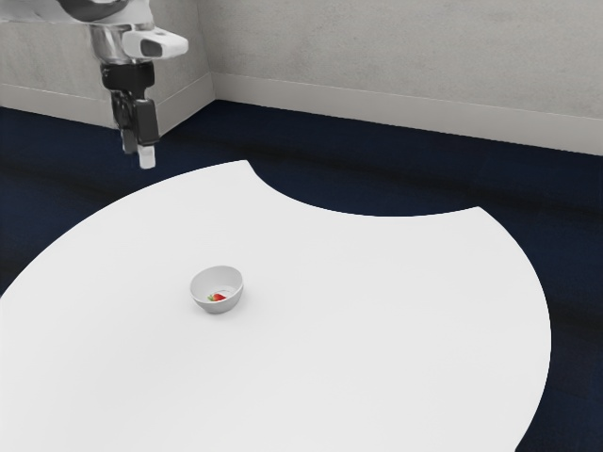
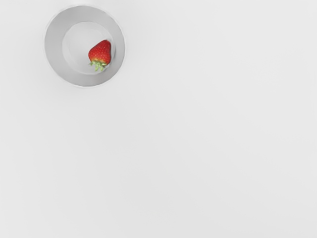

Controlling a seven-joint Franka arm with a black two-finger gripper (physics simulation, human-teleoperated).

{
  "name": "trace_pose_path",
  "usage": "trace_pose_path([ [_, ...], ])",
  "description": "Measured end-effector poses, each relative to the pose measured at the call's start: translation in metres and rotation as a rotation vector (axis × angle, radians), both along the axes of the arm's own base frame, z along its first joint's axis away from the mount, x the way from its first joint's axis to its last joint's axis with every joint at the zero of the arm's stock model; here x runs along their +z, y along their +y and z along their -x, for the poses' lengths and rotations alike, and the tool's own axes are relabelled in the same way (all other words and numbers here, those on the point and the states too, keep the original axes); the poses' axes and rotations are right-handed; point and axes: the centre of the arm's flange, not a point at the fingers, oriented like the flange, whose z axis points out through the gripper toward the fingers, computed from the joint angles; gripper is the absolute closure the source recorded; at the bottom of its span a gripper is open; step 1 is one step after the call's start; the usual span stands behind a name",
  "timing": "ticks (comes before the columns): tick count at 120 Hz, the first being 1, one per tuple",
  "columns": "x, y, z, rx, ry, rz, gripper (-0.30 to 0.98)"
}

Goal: Take strawberry from the bowl

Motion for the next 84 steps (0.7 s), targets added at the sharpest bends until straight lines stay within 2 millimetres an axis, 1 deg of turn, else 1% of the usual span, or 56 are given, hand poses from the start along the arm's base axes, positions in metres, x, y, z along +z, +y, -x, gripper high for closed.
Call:
trace_pose_path([
  [4, -0.001, -0.005, -0.002, 0.008, -0.008, -0.002, 0.0],
  [9, 0.0, -0.006, -0.004, 0.024, -0.017, -0.007, 0.0],
  [25, 0.009, 0.003, -0.001, 0.096, -0.051, -0.02, 0.0],
  [29, 0.014, -0.001, 0.002, 0.099, -0.06, -0.024, 0.0],
  [35, 0.017, -0.015, 0.005, 0.089, -0.057, -0.026, 0.0],
  [41, 0.007, -0.032, 0.003, 0.073, -0.028, -0.029, 0.0],
  [46, -0.005, -0.041, 0.008, 0.069, 0.006, -0.037, 0.0],
  [53, -0.027, -0.042, 0.031, 0.081, 0.044, -0.052, 0.0],
  [57, -0.038, -0.041, 0.037, 0.082, 0.05, -0.053, 0.0],
  [61, -0.054, -0.039, 0.039, 0.08, 0.061, -0.053, 0.0],
  [66, -0.069, -0.033, 0.043, 0.086, 0.063, -0.052, 0.0],
  [70, -0.078, -0.022, 0.045, 0.104, 0.055, -0.05, 0.0],
  [77, -0.094, 0.012, 0.043, 0.158, 0.031, -0.057, 0.0],
  [84, -0.112, 0.049, 0.036, 0.212, 0.013, -0.07, 0.0],
])
